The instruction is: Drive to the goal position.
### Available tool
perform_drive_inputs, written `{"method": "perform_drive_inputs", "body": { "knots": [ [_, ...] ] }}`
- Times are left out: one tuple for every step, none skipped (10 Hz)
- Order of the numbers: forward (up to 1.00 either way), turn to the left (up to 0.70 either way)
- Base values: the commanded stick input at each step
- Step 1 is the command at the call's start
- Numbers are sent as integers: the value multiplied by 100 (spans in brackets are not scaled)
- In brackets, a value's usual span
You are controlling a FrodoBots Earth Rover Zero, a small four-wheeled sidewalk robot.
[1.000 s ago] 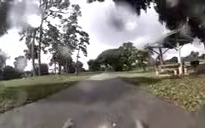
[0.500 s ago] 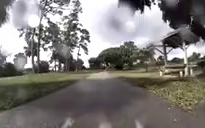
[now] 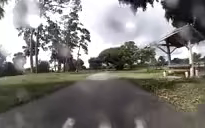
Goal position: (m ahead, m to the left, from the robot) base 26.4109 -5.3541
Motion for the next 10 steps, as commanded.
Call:
{"method": "perform_drive_inputs", "body": {
  "knots": [
    [100,22],
    [100,0],
    [100,0],
    [100,0],
    [100,0],
    [100,0],
    [100,0],
    [100,0],
    [100,0],
    [100,0]
  ]
}}
